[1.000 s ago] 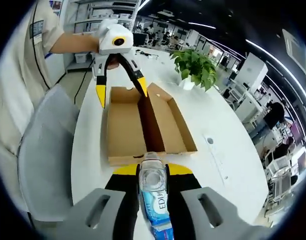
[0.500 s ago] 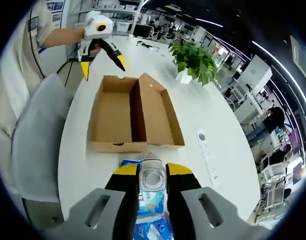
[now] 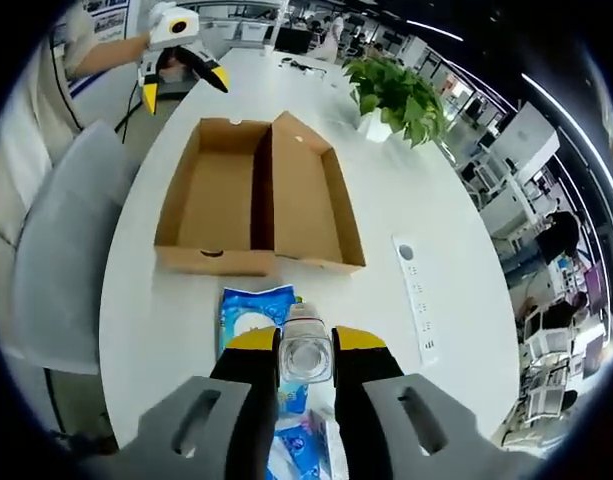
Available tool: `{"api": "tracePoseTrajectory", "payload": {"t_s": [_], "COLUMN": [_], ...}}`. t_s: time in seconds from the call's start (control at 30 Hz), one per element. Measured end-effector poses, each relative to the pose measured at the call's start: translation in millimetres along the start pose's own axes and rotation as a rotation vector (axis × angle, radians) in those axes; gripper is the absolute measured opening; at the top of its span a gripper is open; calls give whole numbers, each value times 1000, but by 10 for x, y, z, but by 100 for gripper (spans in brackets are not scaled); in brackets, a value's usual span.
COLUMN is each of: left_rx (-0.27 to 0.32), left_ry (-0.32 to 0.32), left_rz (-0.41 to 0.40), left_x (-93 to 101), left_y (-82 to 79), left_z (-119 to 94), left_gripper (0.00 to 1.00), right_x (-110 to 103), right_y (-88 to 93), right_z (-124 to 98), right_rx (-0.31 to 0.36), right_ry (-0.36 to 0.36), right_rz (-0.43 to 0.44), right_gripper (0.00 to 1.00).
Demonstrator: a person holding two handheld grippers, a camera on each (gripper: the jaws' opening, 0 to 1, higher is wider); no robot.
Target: Operate the shoe box by opening the lid, removing the specified soft item, and placing it in the target area until the item is outside and the box remains undamaged.
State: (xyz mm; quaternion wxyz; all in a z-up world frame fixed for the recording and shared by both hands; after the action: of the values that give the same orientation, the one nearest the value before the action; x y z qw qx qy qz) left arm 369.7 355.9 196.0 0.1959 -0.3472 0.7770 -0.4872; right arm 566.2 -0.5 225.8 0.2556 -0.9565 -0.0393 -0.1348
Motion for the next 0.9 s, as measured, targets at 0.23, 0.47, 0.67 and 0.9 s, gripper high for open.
{"api": "tracePoseTrajectory", "payload": {"t_s": [0.23,0.47,0.67,0.9], "left_rx": [-6,4,-4,1], "left_ry": [-35,-65,-82,-84], "left_rz": [-13,-40,-52,-70], "left_x": [-20,-43,-36,-2], "left_y": [83,161,210,248], "left_z": [-84,-169,-202,-206], "left_gripper": [75,77,77,77], "right_x": [120,221,285,391], "right_y": [86,179,235,257], "right_z": [173,365,483,633], "right_rx": [-74,-141,-178,-209], "right_ry": [-37,-78,-103,-121], "right_rz": [-18,-41,-44,-63], "right_gripper": [17,17,17,17]}}
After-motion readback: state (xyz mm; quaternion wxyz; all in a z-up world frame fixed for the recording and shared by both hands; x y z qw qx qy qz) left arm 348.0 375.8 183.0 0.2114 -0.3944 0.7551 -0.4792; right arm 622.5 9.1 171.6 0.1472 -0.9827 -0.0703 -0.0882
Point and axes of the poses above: the point that each gripper's makers call its tool centre point, and the gripper's own axes: z roughly forward along the fingers, x roughly to its right, y roughly out of its underside, the point moved 10 cm from there along -z, roughly backward along the fingers, and after that the axes turned 1 degree about -x, right-handed, at the moved point
